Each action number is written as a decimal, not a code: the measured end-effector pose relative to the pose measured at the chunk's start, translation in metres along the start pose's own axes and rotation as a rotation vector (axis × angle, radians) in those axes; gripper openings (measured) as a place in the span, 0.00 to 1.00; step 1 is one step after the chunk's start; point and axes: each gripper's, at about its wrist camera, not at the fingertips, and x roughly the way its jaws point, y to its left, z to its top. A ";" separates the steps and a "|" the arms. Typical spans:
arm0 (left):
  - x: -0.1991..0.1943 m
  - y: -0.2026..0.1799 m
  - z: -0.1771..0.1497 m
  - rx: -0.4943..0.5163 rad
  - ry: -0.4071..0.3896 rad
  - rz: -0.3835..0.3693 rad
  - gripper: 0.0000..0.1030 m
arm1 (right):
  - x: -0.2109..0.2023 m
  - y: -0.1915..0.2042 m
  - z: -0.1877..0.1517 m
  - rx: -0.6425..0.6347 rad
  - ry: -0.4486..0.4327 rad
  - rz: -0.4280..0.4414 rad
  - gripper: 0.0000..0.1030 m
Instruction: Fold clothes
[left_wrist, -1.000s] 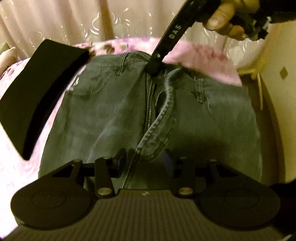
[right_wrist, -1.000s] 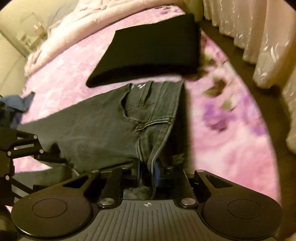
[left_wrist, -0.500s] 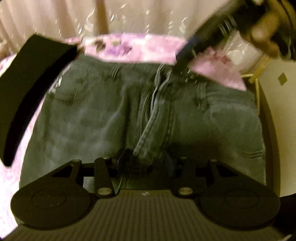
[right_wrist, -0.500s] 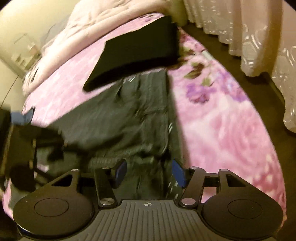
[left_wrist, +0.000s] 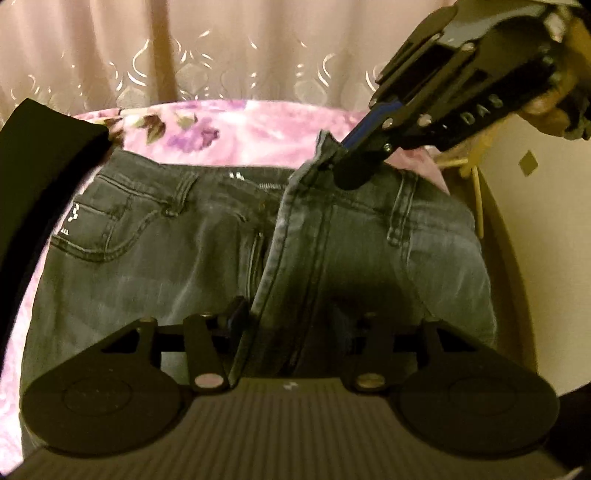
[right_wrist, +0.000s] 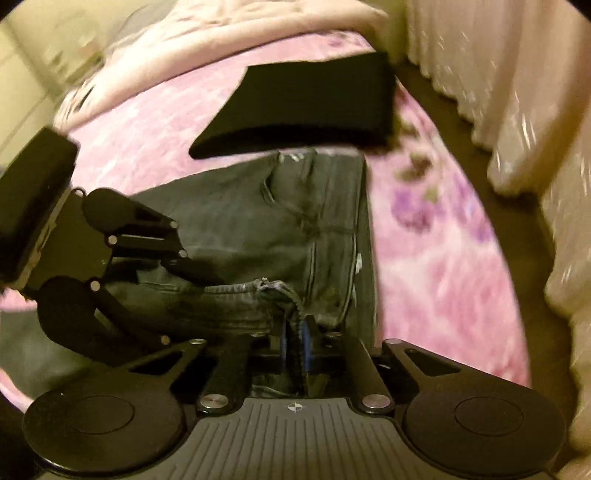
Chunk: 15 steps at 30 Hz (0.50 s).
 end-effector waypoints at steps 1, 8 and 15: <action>0.001 0.002 0.001 -0.013 -0.003 0.007 0.44 | 0.009 -0.003 0.007 0.000 0.005 -0.001 0.04; 0.028 0.011 -0.003 -0.057 0.075 0.092 0.46 | 0.071 -0.045 -0.002 0.108 0.078 0.043 0.08; 0.043 0.005 -0.002 -0.030 0.106 0.126 0.48 | 0.044 -0.042 -0.037 0.214 0.071 0.050 0.24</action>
